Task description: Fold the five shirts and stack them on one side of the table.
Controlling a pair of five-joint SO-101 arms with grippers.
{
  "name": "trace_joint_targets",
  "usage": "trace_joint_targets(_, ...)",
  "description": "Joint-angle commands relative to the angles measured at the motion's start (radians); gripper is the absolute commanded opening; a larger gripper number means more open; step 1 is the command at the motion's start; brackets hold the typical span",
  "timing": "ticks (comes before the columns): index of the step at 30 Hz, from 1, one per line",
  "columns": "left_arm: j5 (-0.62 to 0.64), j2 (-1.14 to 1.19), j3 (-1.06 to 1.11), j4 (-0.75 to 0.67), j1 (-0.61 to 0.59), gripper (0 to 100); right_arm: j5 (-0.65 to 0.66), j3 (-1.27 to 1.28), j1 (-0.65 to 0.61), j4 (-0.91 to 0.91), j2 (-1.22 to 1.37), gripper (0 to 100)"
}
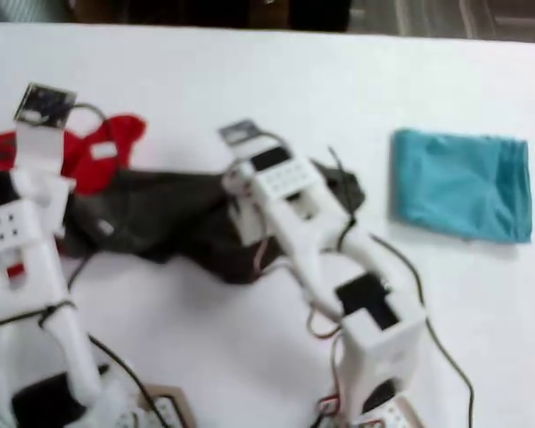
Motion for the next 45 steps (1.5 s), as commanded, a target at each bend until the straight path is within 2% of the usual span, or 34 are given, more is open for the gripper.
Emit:
trace_joint_targets(1,-0.006,-0.025,-0.007,-0.020,-0.008,3,0.002,-0.028,0.044,0.005,0.033,10.1)
trace_joint_targets(6,-0.006,-0.025,-0.007,-0.020,-0.008,3,0.002,-0.028,0.031,0.005,0.091,10.1)
trace_joint_targets(14,-0.006,-0.025,-0.007,-0.020,-0.008,3,0.037,-0.028,-0.074,0.005,0.097,10.1)
trace_joint_targets(20,-0.006,-0.025,-0.008,-0.020,-0.008,3,0.044,-0.029,-0.082,0.005,0.088,9.8)
trace_joint_targets(24,-0.006,-0.025,-0.008,-0.020,-0.008,3,0.046,-0.044,-0.081,0.005,0.090,1.2)
trace_joint_targets(26,-0.006,-0.025,-0.008,-0.020,-0.008,3,0.078,-0.051,-0.079,0.005,0.088,2.2)
trace_joint_targets(33,-0.008,-0.015,0.002,-0.020,-0.008,3,0.126,-0.106,0.042,0.012,-0.071,2.2)
trace_joint_targets(39,-0.009,-0.015,0.048,-0.035,-0.008,3,0.288,-0.104,0.174,0.018,-0.216,2.1)
trace_joint_targets(42,-0.009,-0.015,0.101,-0.066,-0.005,3,0.358,-0.089,0.177,0.016,-0.199,2.1)
trace_joint_targets(45,-0.009,-0.015,0.154,-0.087,-0.002,3,0.354,-0.069,0.148,0.001,-0.139,2.2)
